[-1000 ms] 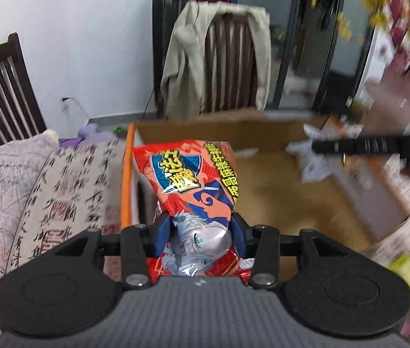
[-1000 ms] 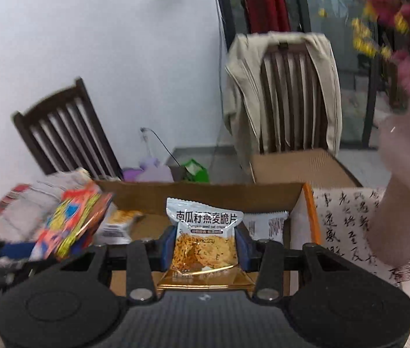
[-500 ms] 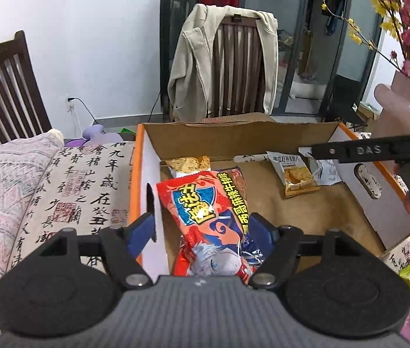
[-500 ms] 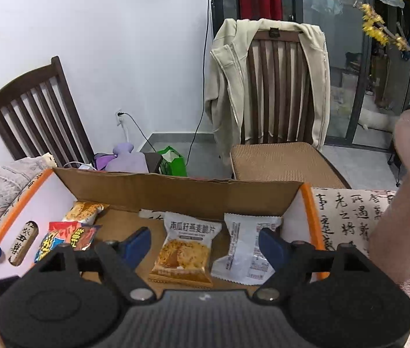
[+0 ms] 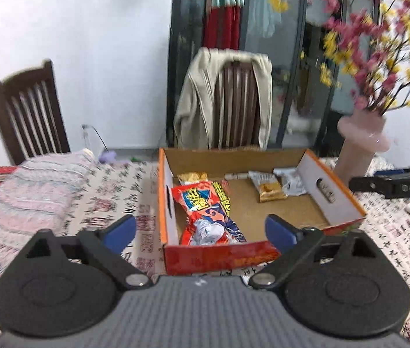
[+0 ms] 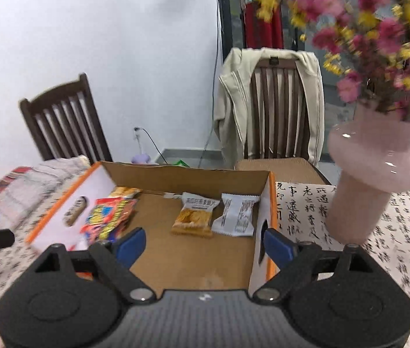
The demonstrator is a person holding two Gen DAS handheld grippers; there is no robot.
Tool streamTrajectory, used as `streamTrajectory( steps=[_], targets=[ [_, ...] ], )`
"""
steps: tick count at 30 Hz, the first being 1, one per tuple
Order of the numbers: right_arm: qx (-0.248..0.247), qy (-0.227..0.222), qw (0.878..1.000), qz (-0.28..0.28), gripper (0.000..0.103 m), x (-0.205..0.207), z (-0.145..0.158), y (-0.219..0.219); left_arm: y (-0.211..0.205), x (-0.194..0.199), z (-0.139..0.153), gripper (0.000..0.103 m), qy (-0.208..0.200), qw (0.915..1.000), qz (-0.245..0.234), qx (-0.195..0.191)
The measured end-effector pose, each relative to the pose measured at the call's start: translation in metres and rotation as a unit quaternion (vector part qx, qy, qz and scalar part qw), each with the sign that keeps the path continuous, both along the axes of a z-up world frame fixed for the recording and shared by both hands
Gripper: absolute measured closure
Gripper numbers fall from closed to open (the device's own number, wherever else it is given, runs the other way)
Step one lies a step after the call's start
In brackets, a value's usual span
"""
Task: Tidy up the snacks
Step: 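Move both tools back over the remaining snacks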
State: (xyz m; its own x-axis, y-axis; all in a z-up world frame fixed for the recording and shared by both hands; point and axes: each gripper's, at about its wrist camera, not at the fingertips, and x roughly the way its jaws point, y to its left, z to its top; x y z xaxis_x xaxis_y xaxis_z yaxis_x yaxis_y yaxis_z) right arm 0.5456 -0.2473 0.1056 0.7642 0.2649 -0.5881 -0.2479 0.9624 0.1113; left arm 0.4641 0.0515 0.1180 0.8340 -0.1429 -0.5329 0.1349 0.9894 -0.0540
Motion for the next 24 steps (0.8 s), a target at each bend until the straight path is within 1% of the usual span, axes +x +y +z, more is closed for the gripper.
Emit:
streamTrajectory(
  steps=[3,7,9,12,15,18,20,24],
  targets=[
    [0.021,-0.016,1.000,0.008,0.007,-0.042,0.010,-0.012,0.003,-0.043,0.007,0.003,-0.021,0.9998,-0.003,0.000],
    [0.031,-0.033,0.999,0.019,0.007,-0.099,0.016,-0.022,0.005,-0.097,0.013,0.000,-0.048,0.9988,-0.005,-0.010],
    [0.035,-0.045,0.998,0.024,0.006,-0.129,0.017,-0.025,0.004,-0.122,0.011,0.000,-0.060,0.9981,0.002,-0.017],
    [0.044,-0.064,0.997,0.026,0.004,-0.173,0.015,-0.030,-0.002,-0.160,0.004,0.000,-0.065,0.9977,0.005,-0.018],
    [0.058,-0.073,0.995,0.031,0.003,-0.215,0.008,-0.033,-0.008,-0.195,-0.006,0.000,-0.068,0.9975,0.003,-0.019],
    [0.061,-0.073,0.995,0.045,0.001,-0.256,-0.009,-0.029,-0.010,-0.226,-0.019,0.000,-0.061,0.9976,0.010,-0.030],
    [0.063,-0.075,0.994,0.043,0.001,-0.281,-0.022,-0.029,-0.012,-0.247,-0.026,0.000,-0.067,0.9969,0.019,-0.037],
    [0.044,-0.078,0.995,0.036,0.001,-0.321,-0.044,-0.027,-0.014,-0.278,-0.034,0.000,-0.070,0.9962,0.021,-0.047]
  ],
)
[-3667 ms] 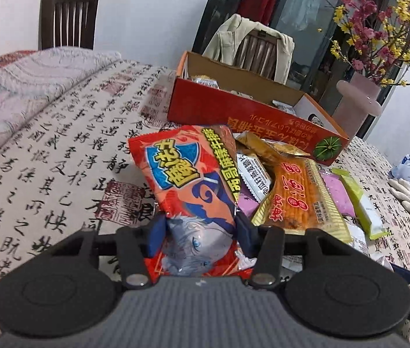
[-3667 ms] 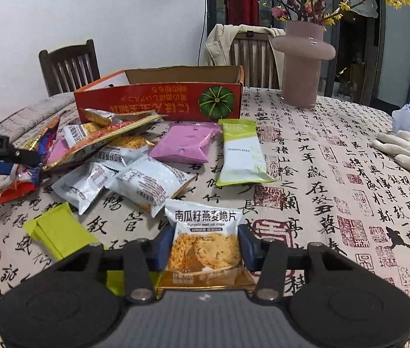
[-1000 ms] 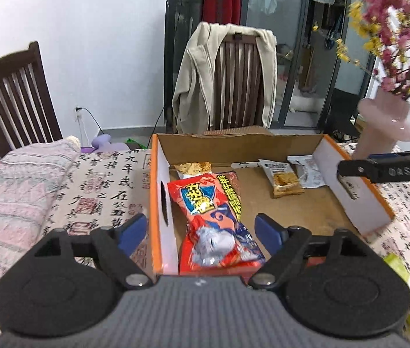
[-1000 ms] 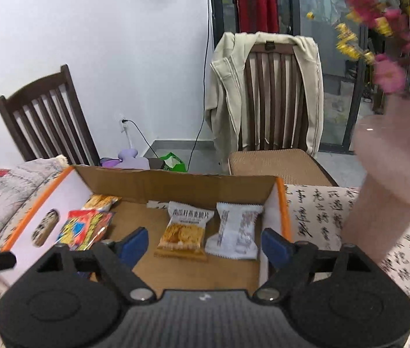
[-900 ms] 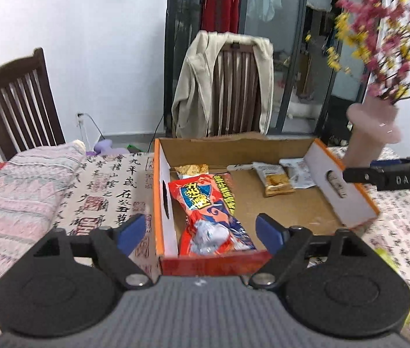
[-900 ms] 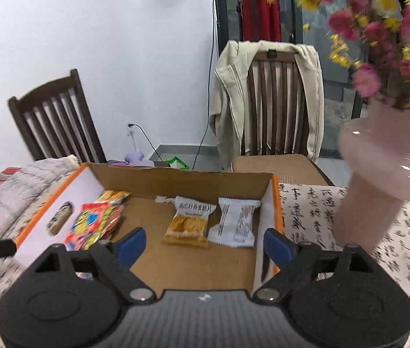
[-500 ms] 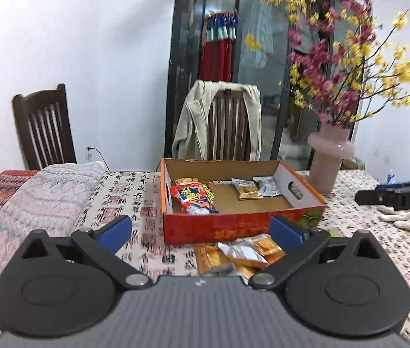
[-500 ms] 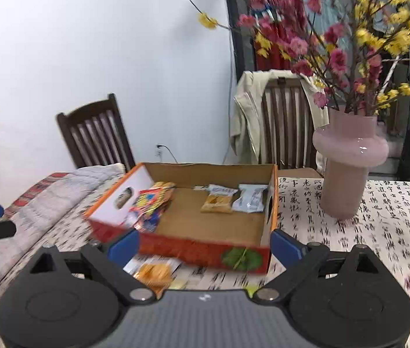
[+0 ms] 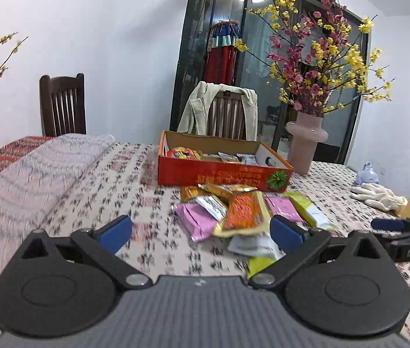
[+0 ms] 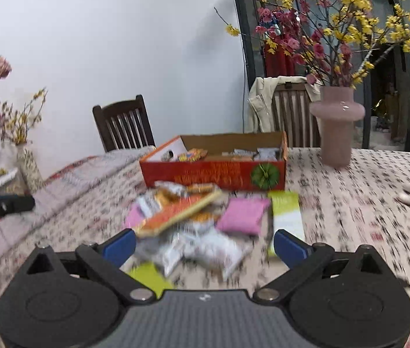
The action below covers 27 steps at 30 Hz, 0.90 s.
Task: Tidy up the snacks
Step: 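Move both tools back over the remaining snacks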
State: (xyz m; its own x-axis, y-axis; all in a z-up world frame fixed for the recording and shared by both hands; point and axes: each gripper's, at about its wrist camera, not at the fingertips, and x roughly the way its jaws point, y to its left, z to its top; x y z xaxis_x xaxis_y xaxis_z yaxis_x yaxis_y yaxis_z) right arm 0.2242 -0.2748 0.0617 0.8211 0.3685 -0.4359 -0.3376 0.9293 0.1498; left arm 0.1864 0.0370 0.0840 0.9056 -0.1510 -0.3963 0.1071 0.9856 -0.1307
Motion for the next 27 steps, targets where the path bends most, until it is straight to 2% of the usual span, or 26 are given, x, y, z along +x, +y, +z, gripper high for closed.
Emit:
streamTrajectory(
  steps=[5,11,21,27],
  targets=[
    [0.002,0.007,1.000,-0.010,0.001,-0.040,-0.020,-0.003,-0.006,-0.029,-0.015,0.000,0.011,0.9999,-0.010,0.006],
    [0.006,0.025,1.000,-0.002,0.001,-0.072,-0.033,-0.006,-0.009,-0.039,-0.032,0.000,0.037,0.9991,-0.018,0.007],
    [-0.005,0.048,0.999,-0.018,0.001,-0.058,-0.043,-0.007,-0.010,-0.015,-0.037,0.000,0.059,0.9981,-0.014,0.006],
    [-0.006,0.054,0.998,-0.029,0.002,-0.042,-0.046,-0.011,-0.023,0.007,-0.045,0.001,0.077,0.9964,-0.034,0.003]
  ],
)
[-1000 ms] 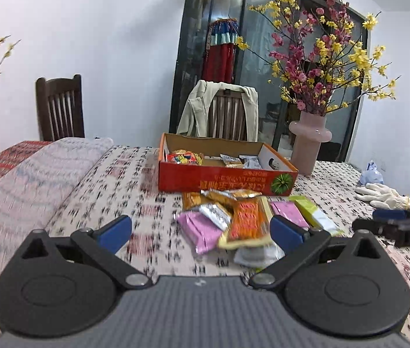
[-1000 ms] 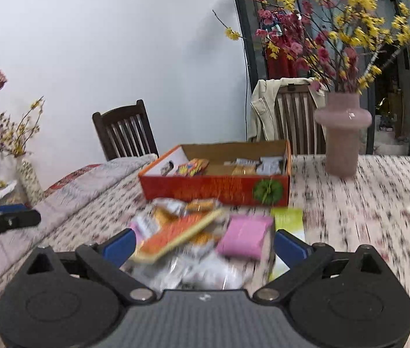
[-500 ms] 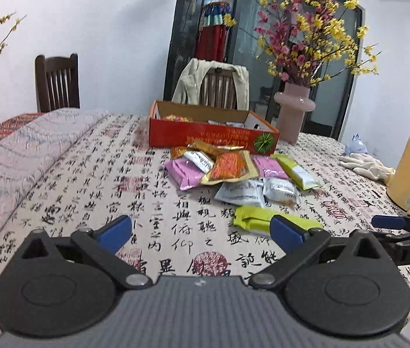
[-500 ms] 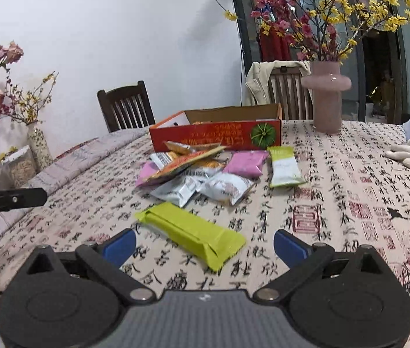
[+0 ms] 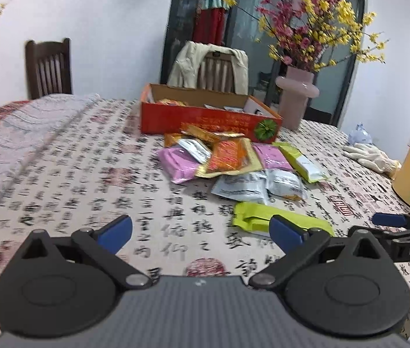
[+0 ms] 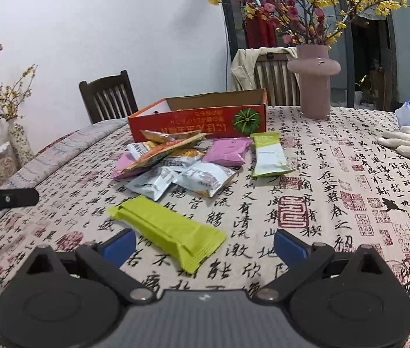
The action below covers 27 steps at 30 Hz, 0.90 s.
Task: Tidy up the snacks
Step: 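Move both tools back over the remaining snacks, then grasp the lime-green bar with the left tool while the right tool grasps a white packet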
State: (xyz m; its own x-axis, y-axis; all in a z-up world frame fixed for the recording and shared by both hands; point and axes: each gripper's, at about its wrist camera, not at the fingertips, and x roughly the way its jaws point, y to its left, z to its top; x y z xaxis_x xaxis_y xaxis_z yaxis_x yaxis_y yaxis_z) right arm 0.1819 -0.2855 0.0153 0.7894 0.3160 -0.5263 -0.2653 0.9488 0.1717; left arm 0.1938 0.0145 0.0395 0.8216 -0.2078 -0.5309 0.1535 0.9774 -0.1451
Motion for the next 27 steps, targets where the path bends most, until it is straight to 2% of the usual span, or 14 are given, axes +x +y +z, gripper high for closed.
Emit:
streamTrajectory(
  steps=[1,3,5,8,11,14,17,21,24,27],
  targets=[
    [-0.002,0.001,1.000,-0.001,0.002,0.003,-0.001,-0.001,-0.006,0.007,-0.003,0.001,0.009,0.9999,-0.007,-0.004],
    [-0.003,0.002,1.000,-0.005,0.002,0.010,-0.003,-0.004,-0.025,0.025,-0.009,0.011,0.031,0.9992,-0.025,-0.001],
    [-0.007,0.003,1.000,-0.013,0.003,0.019,-0.002,-0.009,-0.047,0.041,-0.011,0.016,0.038,0.9978,-0.054,0.008],
    [-0.013,-0.007,1.000,-0.023,0.003,0.030,0.004,-0.021,-0.074,0.061,-0.009,0.017,0.030,0.9954,-0.090,0.016],
    [-0.021,-0.015,0.999,-0.030,0.003,0.040,0.012,-0.033,-0.093,0.077,-0.012,0.016,0.035,0.9938,-0.101,0.030],
    [-0.027,-0.019,0.999,-0.037,0.003,0.051,0.017,-0.046,-0.100,0.085,-0.023,0.014,0.079,0.9904,-0.111,0.022],
    [-0.027,-0.019,0.998,-0.045,0.003,0.061,0.019,-0.057,-0.100,0.077,-0.028,0.012,0.109,0.9899,-0.088,0.022],
    [-0.013,-0.008,0.999,-0.035,0.005,0.072,0.011,-0.062,-0.094,0.066,-0.029,0.009,0.110,0.9892,-0.097,0.004],
    [-0.013,0.014,1.000,-0.001,0.012,0.085,-0.003,-0.049,-0.096,0.074,-0.034,0.009,0.124,0.9879,-0.093,-0.010],
    [-0.028,0.025,0.999,0.024,0.015,0.097,-0.018,-0.031,-0.087,0.084,-0.038,0.008,0.147,0.9832,-0.089,-0.061]
  ],
)
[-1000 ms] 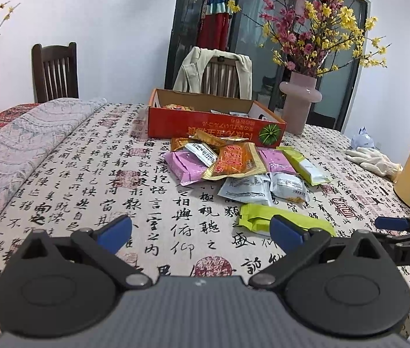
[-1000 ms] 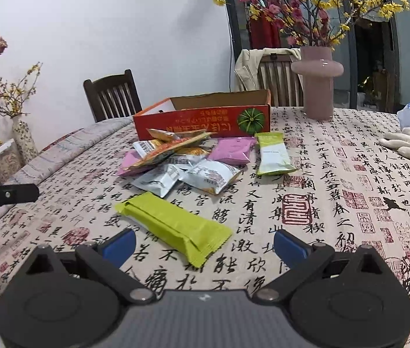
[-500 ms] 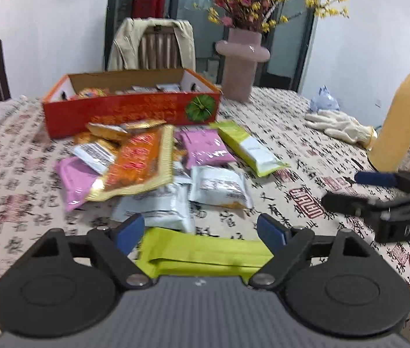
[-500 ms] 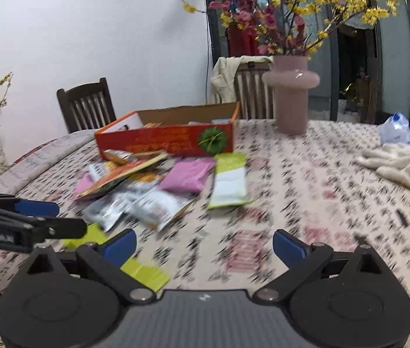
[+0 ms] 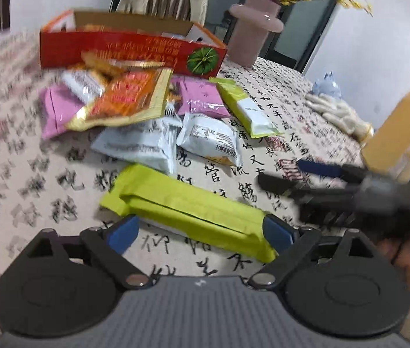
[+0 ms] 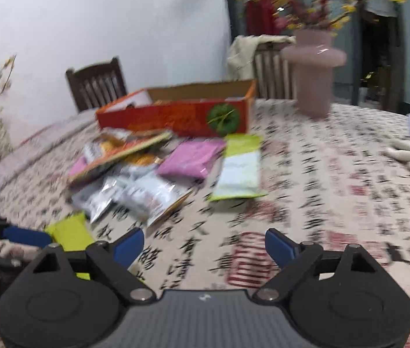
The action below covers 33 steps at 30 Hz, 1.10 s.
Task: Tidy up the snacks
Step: 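Grasp the lime-green bar with the left tool while the right tool grasps a white packet, then carry both packets into the orange box and open both tools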
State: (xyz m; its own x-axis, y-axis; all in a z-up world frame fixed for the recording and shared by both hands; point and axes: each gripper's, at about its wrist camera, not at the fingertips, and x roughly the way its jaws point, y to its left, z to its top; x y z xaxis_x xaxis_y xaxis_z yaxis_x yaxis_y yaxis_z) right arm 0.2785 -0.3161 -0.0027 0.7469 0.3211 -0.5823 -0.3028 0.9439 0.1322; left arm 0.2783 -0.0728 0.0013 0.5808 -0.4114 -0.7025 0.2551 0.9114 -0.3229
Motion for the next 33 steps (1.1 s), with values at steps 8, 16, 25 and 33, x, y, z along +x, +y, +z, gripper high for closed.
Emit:
streamTrajectory(
  steps=[8,16,25,33],
  targets=[
    [-0.020,-0.009,0.994,0.108,0.017,-0.032,-0.009,0.043,0.021,0.009,0.002,0.009,0.018,0.9986,0.035,-0.035],
    [0.008,-0.021,0.999,0.048,0.016,-0.038,0.014,0.013,-0.007,-0.016,0.001,0.060,-0.018,0.9980,-0.014,0.059],
    [-0.062,-0.044,0.991,0.106,0.017,0.025,0.031,0.039,0.026,-0.033,0.028,0.069,-0.060,0.9980,-0.002,0.022],
    [-0.091,-0.011,0.984,0.150,0.049,0.068,0.004,0.086,0.074,-0.032,0.051,0.069,-0.089,0.9929,0.078,0.010]
  ],
)
